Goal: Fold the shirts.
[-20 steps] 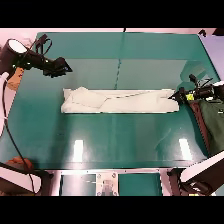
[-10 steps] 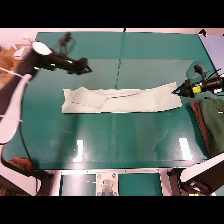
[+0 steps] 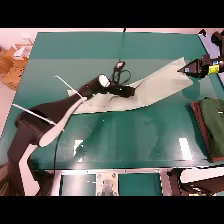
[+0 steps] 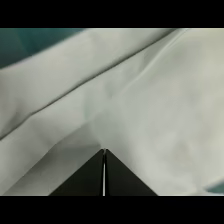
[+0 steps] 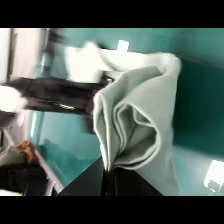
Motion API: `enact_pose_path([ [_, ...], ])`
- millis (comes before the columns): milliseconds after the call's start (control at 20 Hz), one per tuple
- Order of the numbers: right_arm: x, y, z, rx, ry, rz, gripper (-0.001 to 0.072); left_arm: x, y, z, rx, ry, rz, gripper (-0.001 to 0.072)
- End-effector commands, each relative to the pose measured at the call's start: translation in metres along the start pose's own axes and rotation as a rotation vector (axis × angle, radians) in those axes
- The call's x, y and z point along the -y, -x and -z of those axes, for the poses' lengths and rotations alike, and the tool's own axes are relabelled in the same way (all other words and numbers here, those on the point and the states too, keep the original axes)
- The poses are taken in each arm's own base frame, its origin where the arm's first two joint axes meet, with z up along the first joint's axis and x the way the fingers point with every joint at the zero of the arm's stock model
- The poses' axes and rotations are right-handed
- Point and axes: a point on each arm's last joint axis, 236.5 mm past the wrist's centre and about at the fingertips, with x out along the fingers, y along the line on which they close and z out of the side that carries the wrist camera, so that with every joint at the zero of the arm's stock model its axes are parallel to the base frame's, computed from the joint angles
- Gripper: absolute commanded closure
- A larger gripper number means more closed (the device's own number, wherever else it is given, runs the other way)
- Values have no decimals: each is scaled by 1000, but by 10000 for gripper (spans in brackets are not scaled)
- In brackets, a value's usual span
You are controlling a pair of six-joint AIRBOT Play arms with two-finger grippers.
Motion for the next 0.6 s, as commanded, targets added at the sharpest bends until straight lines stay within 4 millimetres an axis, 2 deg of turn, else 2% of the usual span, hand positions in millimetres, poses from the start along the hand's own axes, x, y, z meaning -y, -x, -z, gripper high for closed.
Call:
enact_pose_path([
  [0,-53,-7,2,-1,85,-63,699,12,-33,26,-12,53,25,689],
  [100,-64,-15,4,-20,107,-75,699,10,-35,32,-34,63,30,688],
  [200,-67,-19,6,-30,113,-80,699,13,-32,31,-45,62,42,688],
  [300,-68,-20,6,-32,114,-81,699,15,-18,24,-96,26,68,688],
  [400,-70,-21,6,-33,111,-87,699,4,18,10,-185,-58,70,689],
  [550,-87,-35,7,-53,115,-128,699,-39,112,-14,-346,-160,-19,689],
])
